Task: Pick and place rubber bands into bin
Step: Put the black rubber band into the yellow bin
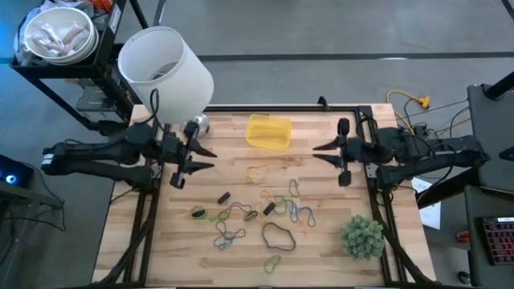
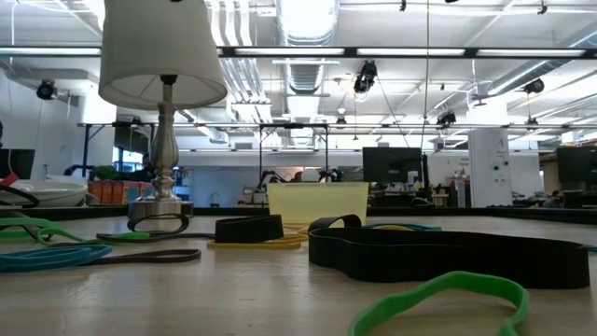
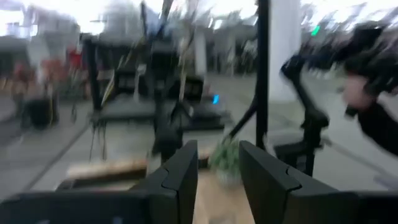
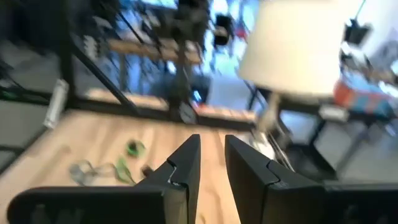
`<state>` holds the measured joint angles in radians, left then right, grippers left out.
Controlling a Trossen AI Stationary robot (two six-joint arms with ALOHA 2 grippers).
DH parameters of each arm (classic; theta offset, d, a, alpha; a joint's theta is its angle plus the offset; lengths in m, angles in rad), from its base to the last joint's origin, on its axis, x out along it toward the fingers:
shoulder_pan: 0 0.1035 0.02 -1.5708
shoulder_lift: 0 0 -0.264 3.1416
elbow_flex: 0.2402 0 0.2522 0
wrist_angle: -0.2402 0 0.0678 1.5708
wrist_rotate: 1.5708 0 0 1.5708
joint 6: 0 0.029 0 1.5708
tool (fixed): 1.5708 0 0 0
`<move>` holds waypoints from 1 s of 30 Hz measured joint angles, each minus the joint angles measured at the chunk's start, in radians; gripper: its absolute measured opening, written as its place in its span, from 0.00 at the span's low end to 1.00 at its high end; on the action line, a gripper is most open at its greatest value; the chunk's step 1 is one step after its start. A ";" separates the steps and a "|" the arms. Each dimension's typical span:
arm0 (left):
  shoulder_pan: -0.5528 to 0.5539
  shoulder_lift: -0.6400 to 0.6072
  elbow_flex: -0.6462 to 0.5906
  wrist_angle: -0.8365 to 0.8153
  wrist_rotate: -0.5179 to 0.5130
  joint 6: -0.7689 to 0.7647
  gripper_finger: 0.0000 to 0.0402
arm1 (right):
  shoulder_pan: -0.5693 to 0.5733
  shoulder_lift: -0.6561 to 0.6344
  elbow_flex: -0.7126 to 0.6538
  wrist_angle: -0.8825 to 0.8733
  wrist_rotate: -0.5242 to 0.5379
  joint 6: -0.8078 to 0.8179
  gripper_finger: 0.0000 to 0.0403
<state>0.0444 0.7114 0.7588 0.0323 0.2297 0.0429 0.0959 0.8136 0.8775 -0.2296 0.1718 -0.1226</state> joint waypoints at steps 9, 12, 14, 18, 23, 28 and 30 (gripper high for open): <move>-0.003 0.019 0.073 -0.278 -0.003 0.019 0.25 | 0.020 0.188 0.191 -0.242 0.010 -0.016 0.17; -0.020 0.053 0.073 -0.287 -0.005 0.023 0.25 | 0.039 0.260 0.237 -0.269 0.009 -0.033 0.17; -0.039 0.077 0.073 -0.290 -0.014 0.024 0.25 | 0.051 0.307 0.271 -0.298 0.011 -0.030 0.17; -0.109 0.122 0.081 -0.320 -0.174 0.026 0.25 | 0.072 0.389 0.331 -0.348 0.013 -0.029 0.17; -0.246 0.173 0.092 -0.356 -0.347 0.010 0.25 | 0.095 0.444 0.382 -0.391 0.016 -0.027 0.17; -0.414 0.238 0.095 -0.358 -0.477 -0.052 0.25 | 0.128 0.451 0.403 -0.427 0.089 0.016 0.17; -0.481 0.272 0.096 -0.367 -0.545 -0.071 0.25 | 0.148 0.449 0.403 -0.441 0.121 0.032 0.17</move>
<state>-0.4361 0.9836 0.8543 -0.3342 -0.3149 -0.0284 0.2443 1.2625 1.2810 -0.6705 0.2925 -0.0905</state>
